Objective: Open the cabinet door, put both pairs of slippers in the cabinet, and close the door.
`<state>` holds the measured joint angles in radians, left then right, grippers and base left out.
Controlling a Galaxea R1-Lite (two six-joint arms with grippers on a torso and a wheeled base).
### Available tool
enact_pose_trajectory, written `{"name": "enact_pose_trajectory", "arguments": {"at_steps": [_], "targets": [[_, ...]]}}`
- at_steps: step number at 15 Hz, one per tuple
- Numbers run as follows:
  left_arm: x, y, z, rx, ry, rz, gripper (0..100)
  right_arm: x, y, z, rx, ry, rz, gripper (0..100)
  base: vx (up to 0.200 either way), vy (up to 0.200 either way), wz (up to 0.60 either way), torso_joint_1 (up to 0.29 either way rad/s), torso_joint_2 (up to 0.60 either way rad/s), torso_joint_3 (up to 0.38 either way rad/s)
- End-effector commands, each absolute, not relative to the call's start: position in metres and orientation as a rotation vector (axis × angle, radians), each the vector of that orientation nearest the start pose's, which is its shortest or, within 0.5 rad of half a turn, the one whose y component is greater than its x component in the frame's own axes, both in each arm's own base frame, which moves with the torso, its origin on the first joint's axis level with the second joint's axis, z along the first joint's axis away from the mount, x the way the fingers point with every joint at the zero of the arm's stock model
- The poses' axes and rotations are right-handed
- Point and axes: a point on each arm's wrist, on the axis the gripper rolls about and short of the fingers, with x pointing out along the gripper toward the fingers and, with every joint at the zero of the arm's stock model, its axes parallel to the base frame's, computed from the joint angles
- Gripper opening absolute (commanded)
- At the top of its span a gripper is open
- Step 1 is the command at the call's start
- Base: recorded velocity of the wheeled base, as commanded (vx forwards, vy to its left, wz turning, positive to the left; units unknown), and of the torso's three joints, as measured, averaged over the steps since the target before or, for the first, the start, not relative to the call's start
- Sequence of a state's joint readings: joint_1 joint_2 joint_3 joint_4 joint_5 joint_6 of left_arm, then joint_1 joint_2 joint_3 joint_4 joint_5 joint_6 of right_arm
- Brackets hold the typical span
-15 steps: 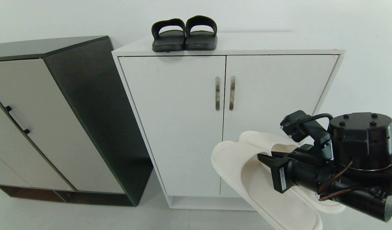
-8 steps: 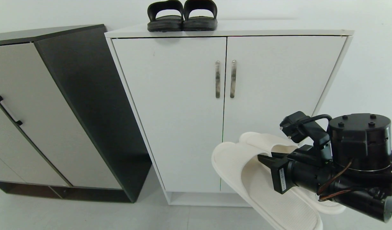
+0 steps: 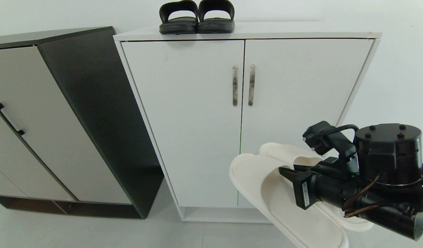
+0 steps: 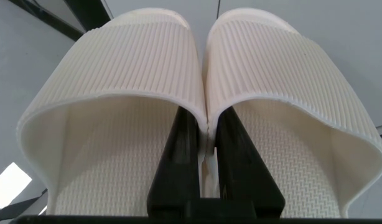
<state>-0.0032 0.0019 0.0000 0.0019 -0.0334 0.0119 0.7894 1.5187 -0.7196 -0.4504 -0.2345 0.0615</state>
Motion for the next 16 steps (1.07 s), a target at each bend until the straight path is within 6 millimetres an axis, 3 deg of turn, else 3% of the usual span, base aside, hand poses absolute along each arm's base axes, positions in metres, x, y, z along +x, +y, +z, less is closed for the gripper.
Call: {"name": "enact_pose_trajectory", "arguments": {"at_steps": [1, 2, 4, 6, 12, 13, 16], "targets": [[-0.023, -0.001, 0.077, 0.014, 0.003, -0.035, 100, 0.181, 0.175, 0.187, -0.117, 0.327, 0.535, 0, 0.000, 0.000, 0.00, 0.000, 0.00, 0.000], [-0.023, -0.001, 0.084, 0.008, -0.014, -0.035, 100, 0.180, 0.174, 0.185, -0.116, 0.326, 0.533, 0, 0.000, 0.000, 0.00, 0.000, 0.00, 0.000], [-0.023, -0.001, 0.135, -0.042, -0.051, -0.062, 100, 0.179, 0.173, 0.182, -0.102, 0.298, 0.535, 0, 0.000, 0.000, 0.00, 0.000, 0.00, 0.000], [-0.004, -0.003, 0.158, -0.049, 0.021, -0.176, 100, 0.179, 0.174, 0.181, -0.101, 0.294, 0.536, 0, 0.000, 0.000, 0.00, 0.000, 0.00, 0.000], [0.067, -0.012, 0.187, -0.067, 0.120, -0.469, 100, 0.177, 0.173, 0.178, -0.106, 0.303, 0.537, 0, 0.000, 0.000, 0.00, 0.000, 0.00, 0.000], [0.072, -0.014, 0.190, -0.068, 0.124, -0.495, 100, 0.177, 0.172, 0.178, -0.105, 0.302, 0.540, 0, 0.000, 0.000, 0.00, 0.000, 0.00, 0.000], [0.106, -0.040, 0.201, -0.126, 0.184, -0.701, 100, 0.177, 0.173, 0.177, -0.103, 0.306, 0.544, 0, 0.000, 0.000, 0.00, 0.000, 0.00, 0.000]]}}
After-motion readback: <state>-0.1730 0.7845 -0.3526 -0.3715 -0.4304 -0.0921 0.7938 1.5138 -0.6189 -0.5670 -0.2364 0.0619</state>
